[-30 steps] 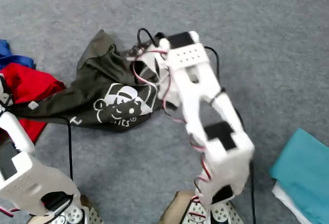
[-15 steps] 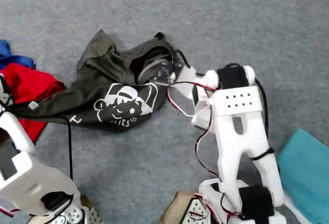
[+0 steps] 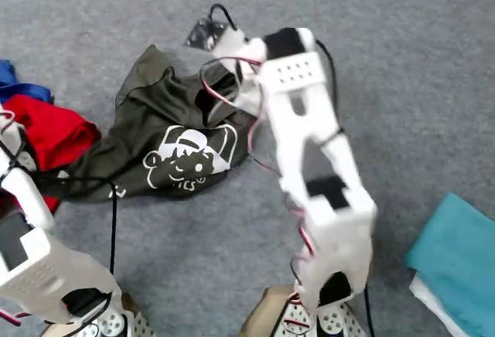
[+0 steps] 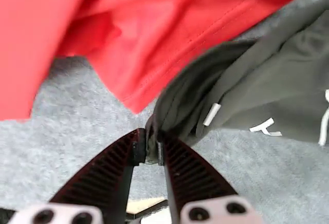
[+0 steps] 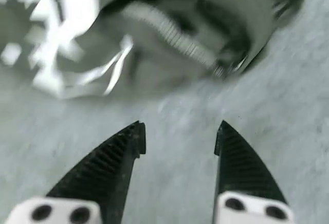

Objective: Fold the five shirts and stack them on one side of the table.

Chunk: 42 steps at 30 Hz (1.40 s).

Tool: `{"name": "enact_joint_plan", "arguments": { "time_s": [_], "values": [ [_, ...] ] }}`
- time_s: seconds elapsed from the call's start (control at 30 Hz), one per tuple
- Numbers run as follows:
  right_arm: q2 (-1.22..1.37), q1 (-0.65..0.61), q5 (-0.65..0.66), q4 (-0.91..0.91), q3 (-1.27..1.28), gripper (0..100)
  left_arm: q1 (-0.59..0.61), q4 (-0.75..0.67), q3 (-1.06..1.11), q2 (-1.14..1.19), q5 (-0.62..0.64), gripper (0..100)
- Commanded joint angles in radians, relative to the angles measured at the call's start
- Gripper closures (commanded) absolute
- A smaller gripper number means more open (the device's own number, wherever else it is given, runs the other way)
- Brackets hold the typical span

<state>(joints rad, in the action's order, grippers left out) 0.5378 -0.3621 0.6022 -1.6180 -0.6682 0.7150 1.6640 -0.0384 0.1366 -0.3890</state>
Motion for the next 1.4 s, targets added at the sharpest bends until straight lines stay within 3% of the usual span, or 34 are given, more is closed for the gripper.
{"name": "enact_joint_plan", "arguments": {
  "time_s": [0.0, 0.17, 0.3, 0.37, 0.63, 0.77, 0.97, 1.17, 1.37],
  "values": [
    [0.285, -0.015, -0.112, 0.034, -0.394, 76.8, -0.008, -0.063, 0.06, -0.051, -0.005, 98],
    [0.653, -0.012, -0.172, 0.018, -0.797, 79.0, -0.008, -0.1, 0.092, -0.051, -0.005, 98],
    [0.817, 0.018, -0.17, -0.057, -1.006, 92.7, -0.009, -0.106, 0.087, -0.051, -0.005, 98],
    [0.828, 0.05, -0.17, -0.075, -0.997, 99.8, -0.026, -0.12, 0.092, -0.051, -0.005, 98],
    [0.725, 0.223, -0.126, -0.17, -0.954, 99.4, -0.157, -0.17, 0.129, -0.05, 0.046, 98],
    [0.582, 0.308, -0.095, -0.172, -0.742, 99.4, -0.23, -0.207, 0.137, -0.05, 0.089, 98],
    [0.216, 0.427, -0.04, -0.17, -0.18, 99.4, -0.31, -0.21, 0.137, -0.042, 0.103, 98],
    [-0.131, 0.542, 0.086, -0.164, 0.337, 99.4, -0.404, -0.207, 0.138, -0.042, 0.103, 98],
    [-0.403, 0.673, 0.216, -0.164, 0.7, 99.4, -0.434, -0.203, 0.169, -0.042, 0.086, 98]
  ]
}}
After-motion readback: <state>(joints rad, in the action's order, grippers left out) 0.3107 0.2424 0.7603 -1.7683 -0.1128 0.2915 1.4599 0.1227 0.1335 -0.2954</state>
